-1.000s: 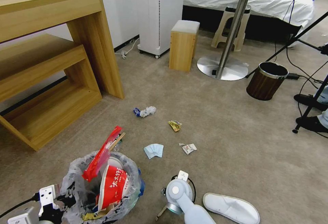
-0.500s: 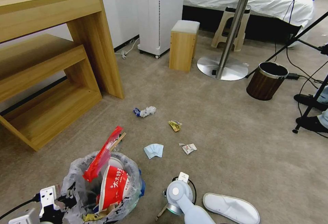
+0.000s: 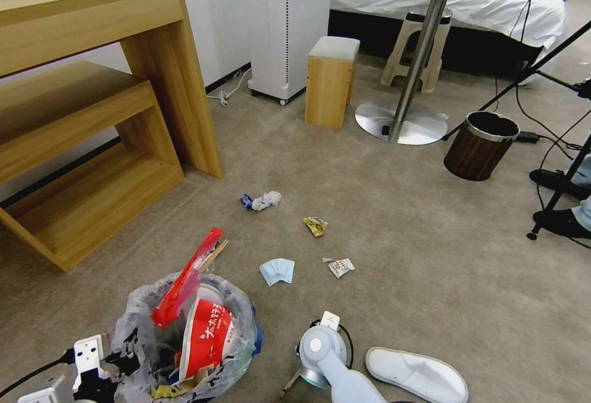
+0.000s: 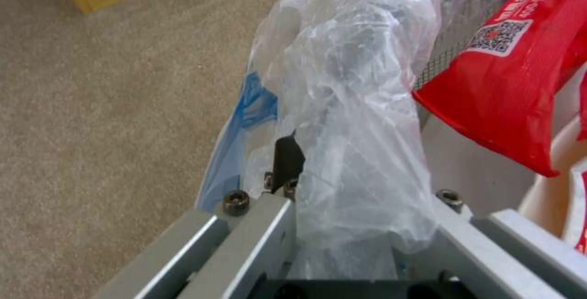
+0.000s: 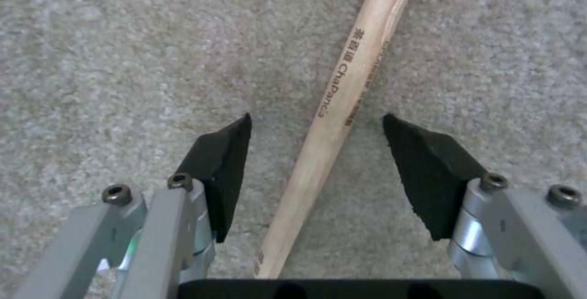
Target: Pick up the trash bin and place the garbage on the floor into it.
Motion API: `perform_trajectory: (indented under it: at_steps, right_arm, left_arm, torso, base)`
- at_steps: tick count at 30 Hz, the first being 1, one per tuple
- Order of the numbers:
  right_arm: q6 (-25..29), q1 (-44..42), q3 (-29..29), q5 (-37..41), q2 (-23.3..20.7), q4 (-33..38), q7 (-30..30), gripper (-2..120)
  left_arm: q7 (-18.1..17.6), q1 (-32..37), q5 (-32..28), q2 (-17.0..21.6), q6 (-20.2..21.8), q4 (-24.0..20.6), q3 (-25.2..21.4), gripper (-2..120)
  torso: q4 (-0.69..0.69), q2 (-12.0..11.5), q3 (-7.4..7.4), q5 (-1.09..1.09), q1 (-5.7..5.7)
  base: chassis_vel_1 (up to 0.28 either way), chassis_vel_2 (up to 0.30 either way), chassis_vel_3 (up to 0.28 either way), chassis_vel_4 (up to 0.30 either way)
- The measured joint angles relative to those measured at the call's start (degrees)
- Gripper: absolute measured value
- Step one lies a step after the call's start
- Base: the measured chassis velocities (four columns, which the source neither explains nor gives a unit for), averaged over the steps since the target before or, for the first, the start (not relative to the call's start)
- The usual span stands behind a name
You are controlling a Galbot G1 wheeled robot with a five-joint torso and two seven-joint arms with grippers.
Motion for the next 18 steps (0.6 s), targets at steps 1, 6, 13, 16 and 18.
perform_trajectory:
  at_steps: [1, 6, 13, 16, 18]
  right_arm:
    - [0.04, 0.06, 0.00, 0.01, -0.05, -0.16, -0.04, 57]
    - [0.13, 0.60, -0.04, 0.12, -0.10, -0.77, -0.23, 55]
    - [0.16, 1.09, 0.19, 0.22, -0.18, -1.14, -0.27, 46]
    - [0.15, 1.12, 0.21, 0.17, -0.20, -1.19, -0.21, 38]
    - [0.16, 1.13, 0.23, 0.06, -0.22, -1.22, -0.16, 31]
  left_arm:
    - [0.01, -0.04, 0.00, 0.04, -0.02, 0.17, 0.05, 2]
    - [0.02, -0.41, 0.14, 0.17, -0.10, 0.90, 0.56, 2]
    - [0.08, -0.66, 0.65, 0.21, -0.29, 1.44, 1.03, 2]
    - [0.08, -0.73, 0.59, 0.30, -0.31, 1.44, 1.04, 2]
    - [0.06, -0.74, 0.51, 0.39, -0.34, 1.43, 1.03, 2]
  torso:
    - [0.00, 0.00, 0.00, 0.00, 0.00]
    - [-0.01, 0.00, -0.01, -0.01, 0.00]
    - [-0.03, 0.01, -0.01, -0.03, 0.00]
    - [-0.03, 0.01, -0.01, -0.05, 0.00]
    - [-0.04, 0.01, -0.01, -0.06, 0.00]
  base:
    - [0.000, 0.000, 0.000, 0.000]
    - [0.000, 0.000, 0.000, 0.000]
    - [0.000, 0.000, 0.000, 0.000]
    - [0.000, 0.000, 0.000, 0.000]
    - [0.000, 0.000, 0.000, 0.000]
